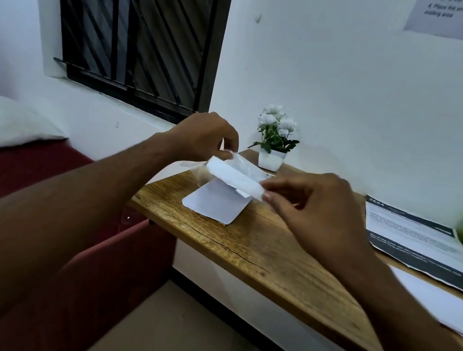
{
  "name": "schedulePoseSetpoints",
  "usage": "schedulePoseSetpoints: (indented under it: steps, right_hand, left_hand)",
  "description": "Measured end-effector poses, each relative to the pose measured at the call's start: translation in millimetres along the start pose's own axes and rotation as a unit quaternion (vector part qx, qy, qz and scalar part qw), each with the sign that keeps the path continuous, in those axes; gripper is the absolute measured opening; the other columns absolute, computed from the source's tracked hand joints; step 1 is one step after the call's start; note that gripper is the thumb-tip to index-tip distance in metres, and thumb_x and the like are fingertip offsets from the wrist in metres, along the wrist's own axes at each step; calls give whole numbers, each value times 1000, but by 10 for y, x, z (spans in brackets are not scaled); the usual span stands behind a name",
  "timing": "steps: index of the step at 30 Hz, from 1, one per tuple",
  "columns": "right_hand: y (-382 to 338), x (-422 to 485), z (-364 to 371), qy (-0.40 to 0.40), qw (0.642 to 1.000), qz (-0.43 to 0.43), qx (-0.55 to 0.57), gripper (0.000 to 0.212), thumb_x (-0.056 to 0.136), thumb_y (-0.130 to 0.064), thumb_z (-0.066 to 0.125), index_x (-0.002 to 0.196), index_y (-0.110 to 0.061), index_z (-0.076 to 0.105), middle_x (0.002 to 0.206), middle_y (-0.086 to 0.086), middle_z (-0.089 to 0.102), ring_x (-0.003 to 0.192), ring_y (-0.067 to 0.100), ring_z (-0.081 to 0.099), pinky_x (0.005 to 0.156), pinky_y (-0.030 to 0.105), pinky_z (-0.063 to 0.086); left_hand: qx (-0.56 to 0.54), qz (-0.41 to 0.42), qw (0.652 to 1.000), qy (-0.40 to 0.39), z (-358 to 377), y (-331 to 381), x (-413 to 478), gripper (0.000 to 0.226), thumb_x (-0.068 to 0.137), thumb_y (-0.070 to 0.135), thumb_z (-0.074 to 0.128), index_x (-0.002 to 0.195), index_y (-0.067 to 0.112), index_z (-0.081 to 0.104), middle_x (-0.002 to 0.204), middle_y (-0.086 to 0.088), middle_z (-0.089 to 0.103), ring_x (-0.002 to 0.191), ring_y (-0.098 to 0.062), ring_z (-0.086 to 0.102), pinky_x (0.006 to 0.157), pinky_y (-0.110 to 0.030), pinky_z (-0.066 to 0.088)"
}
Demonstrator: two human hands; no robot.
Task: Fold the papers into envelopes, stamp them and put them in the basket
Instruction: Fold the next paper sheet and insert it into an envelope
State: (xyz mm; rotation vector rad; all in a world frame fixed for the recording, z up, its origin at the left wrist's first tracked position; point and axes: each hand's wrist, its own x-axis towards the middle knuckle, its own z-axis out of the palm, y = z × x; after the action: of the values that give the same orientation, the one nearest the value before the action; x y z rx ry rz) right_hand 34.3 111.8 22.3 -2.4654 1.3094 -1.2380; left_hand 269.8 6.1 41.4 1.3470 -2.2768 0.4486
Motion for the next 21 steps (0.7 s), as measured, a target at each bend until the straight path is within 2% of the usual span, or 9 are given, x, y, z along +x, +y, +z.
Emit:
schedulePoseSetpoints:
  steps: [3,6,8,11,12,15,18,19,21]
  right_hand:
    - [10,-198,-405,-4,990,31,137,21,76,-14,79,90,-29,77,79,-17,75,72,-5,70,66,10,53]
    - [84,-366,-734,10,969,52,242,18,69,-12,77,79,-26,79,74,-7,76,65,1,70,58,10,50]
    - [176,-464,-896,28,957,75,277,20,64,-13,74,77,-28,79,73,-2,76,62,4,69,59,14,53]
    - [388,-610,-1112,58,947,119,293,20,61,-19,76,79,-26,79,76,4,76,64,12,68,61,18,57]
    - [468,-654,-1183,58,942,134,301,24,58,-27,80,81,-24,79,79,7,76,67,15,68,64,21,58]
    - [712,-763,-1373,54,923,179,337,61,31,-49,93,84,-23,79,81,7,77,69,18,71,67,29,60]
    - [952,-798,-1467,48,889,220,399,67,17,-48,96,77,-23,79,77,0,76,65,13,72,59,28,59]
    - [1022,-790,-1471,53,875,237,418,68,14,-45,97,76,-23,79,77,-1,76,65,11,72,57,27,59]
    - [1191,-769,-1482,64,847,265,456,69,11,-38,99,76,-23,79,79,-3,75,66,11,72,57,27,58]
  left_hand:
    - [14,-1,1000,-24,-32,58,-9,19,78,11,66,95,16,73,88,5,69,75,-13,55,57,-22,35]
    - [21,8,999,-39,-38,96,-10,11,79,22,70,89,19,73,71,17,57,66,-7,52,52,-17,29]
    - [23,8,998,-52,-23,116,0,9,79,29,73,85,24,72,63,26,46,59,2,48,51,-17,28]
    - [20,10,998,-66,-16,135,10,10,78,33,74,84,27,71,66,24,52,68,-2,55,53,-17,31]
    - [17,11,997,-75,-12,138,7,11,77,33,75,84,27,71,69,22,55,70,-5,58,53,-18,32]
    - [-18,9,991,-129,37,134,8,16,75,31,79,88,26,71,74,20,62,72,-3,62,57,-21,40]
    - [-186,-3,965,-185,75,249,10,34,70,25,83,100,27,68,91,11,71,81,-2,67,71,-18,51]
    - [-275,-17,940,-202,76,329,4,43,69,20,84,108,25,66,97,8,72,87,-3,68,76,-18,52]
    - [-451,-35,865,-218,110,513,38,57,70,13,82,121,19,59,108,-1,71,97,-12,68,81,-21,53]
